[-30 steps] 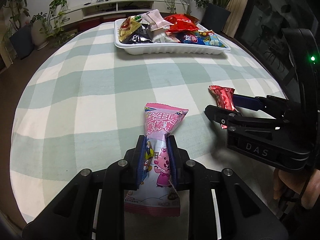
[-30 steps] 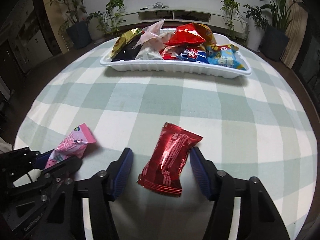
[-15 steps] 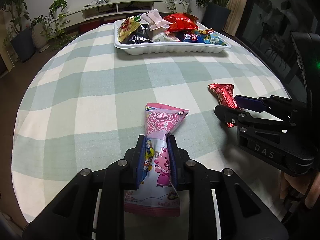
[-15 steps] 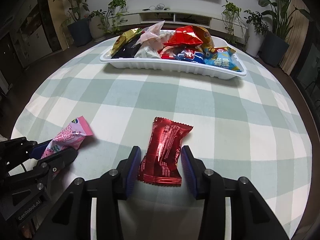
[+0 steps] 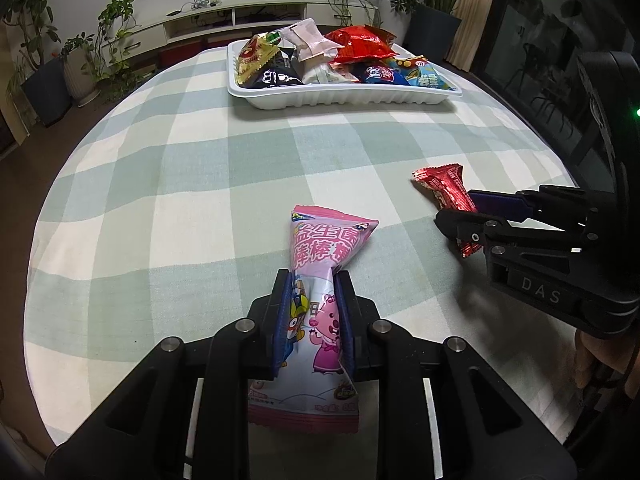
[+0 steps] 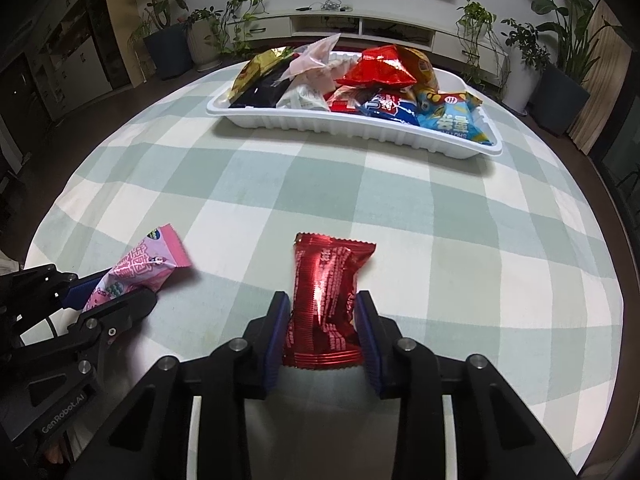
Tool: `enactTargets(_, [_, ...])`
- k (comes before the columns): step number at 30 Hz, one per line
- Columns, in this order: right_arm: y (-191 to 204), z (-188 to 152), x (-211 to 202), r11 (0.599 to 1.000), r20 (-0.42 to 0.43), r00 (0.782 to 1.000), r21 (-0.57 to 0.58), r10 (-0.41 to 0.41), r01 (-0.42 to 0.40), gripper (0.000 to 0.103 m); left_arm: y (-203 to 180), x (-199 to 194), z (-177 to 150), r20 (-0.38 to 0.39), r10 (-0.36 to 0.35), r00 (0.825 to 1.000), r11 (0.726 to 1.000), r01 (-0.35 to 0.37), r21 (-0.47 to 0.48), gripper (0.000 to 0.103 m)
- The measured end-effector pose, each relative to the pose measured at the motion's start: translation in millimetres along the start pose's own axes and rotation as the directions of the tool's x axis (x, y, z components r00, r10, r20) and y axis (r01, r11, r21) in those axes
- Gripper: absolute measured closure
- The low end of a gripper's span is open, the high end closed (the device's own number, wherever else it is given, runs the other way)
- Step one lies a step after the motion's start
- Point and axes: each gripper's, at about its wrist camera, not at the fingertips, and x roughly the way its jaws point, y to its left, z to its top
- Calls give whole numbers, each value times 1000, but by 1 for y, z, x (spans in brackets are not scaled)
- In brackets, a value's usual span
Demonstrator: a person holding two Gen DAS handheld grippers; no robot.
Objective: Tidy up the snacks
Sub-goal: 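Grasp the pink cartoon packet with the left gripper while the right gripper grasps the red wrapped packet, then lift the pink packet and red packet and carry both toward the tray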
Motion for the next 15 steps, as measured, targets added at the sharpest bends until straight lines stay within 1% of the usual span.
enactTargets(3, [-4,-2,-2,999,0,1000,23,24,-24,74,0,0,0,3,-4,1000,1000,4,-1,83])
enactTargets(5, [-10,-4,-5,996,7,998,59,59,-60,79,1,-1,-1,7,-8,1000,1000,8,-6,83])
enactTargets(7, [-14,-6,-9,993,16,996,83,83,-84,81,3,-2,-1,13,-13,1000,1000,13,-15,84])
enactTargets(12, [-24,-10,-14,982,35,991,134,128,-132,83,7,-7,0,30,-31,999,999,32,-41,84])
enactTargets(15, [-32,-12,-20,970,55,984,170,169,-176,83,8,-12,2,41,-56,998,997,58,-53,84])
